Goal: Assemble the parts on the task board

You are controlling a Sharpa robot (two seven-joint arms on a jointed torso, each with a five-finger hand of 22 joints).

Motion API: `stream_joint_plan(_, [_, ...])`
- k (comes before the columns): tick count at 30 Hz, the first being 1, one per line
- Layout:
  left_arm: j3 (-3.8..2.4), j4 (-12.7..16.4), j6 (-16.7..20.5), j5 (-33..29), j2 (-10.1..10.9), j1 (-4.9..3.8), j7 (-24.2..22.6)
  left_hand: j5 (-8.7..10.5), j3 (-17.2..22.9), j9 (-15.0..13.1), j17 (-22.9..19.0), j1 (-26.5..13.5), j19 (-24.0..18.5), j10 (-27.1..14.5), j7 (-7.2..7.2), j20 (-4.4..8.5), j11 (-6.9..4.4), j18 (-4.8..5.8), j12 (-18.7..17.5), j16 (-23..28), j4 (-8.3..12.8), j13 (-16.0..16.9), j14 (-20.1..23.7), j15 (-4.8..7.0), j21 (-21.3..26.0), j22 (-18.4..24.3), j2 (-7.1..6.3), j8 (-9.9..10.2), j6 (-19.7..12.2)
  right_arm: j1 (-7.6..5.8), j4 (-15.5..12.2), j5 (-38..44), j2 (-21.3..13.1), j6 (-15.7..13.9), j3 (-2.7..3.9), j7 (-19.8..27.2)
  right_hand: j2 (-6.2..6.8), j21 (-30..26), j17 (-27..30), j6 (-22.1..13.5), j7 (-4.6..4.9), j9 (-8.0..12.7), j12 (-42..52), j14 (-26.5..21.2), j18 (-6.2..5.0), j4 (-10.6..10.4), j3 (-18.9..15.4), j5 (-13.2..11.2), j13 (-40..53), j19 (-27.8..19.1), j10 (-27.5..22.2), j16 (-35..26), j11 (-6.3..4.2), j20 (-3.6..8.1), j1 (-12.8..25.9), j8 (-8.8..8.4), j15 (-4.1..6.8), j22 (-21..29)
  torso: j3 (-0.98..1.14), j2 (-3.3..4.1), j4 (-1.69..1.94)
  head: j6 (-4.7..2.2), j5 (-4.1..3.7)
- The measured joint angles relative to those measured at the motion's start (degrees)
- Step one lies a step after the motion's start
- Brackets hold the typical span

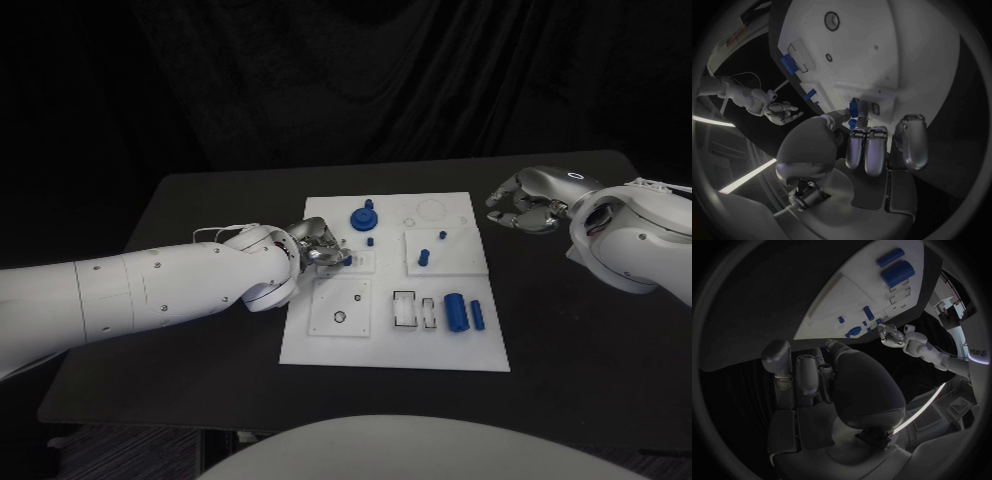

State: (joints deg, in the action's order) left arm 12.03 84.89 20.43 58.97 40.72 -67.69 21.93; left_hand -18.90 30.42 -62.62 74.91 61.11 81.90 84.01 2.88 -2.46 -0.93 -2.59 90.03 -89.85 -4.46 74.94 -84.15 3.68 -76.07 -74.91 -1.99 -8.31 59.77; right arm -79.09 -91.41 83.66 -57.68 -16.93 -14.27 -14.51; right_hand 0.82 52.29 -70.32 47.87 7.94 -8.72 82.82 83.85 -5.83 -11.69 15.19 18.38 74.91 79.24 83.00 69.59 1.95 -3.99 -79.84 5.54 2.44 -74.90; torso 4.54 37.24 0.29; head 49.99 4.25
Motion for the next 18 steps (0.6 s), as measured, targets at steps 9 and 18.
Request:
stream_joint_plan(9, [0.03, 0.2, -0.1, 0.0, 0.4, 0.18, -0.4, 0.02, -0.3, -0.1, 0.0, 0.0, 0.0, 0.0, 0.01, 0.00, 0.00, 0.00, 0.0, 0.0, 0.0, 0.0, 0.0, 0.00, 0.0, 0.0, 0.00, 0.0, 0.0, 0.00, 0.0, 0.0, -0.1, 0.0, 0.00, 0.0, 0.00, 0.0, 0.0, 0.0, 0.00, 0.0, 0.0, 0.0, 0.00, 0.0, 0.0, 0.0, 0.0, 0.0, 0.0, 0.0, 0.00, 0.00, 0.0, 0.00, 0.00, 0.0, 0.02, -0.01, -0.01, 0.00, -0.09])
stream_joint_plan(18, [0.04, 0.2, -0.1, 0.0, 0.6, 0.24, -0.5, 0.08, -0.4, 0.1, 0.0, 0.0, 0.0, 0.0, 0.03, 0.00, 0.00, 0.00, 0.0, 0.0, 0.1, 0.0, 0.0, 0.00, 0.0, 0.0, 0.00, 0.0, 0.0, 0.00, 0.0, 0.0, -0.1, 0.0, 0.00, 0.0, 0.00, 0.0, 0.0, 0.0, 0.00, 0.0, 0.0, 0.0, 0.00, 0.0, 0.0, 0.0, 0.0, 0.0, 0.0, 0.0, 0.00, 0.00, 0.0, 0.00, 0.00, 0.0, 0.01, -0.03, -0.02, 0.00, -0.09])
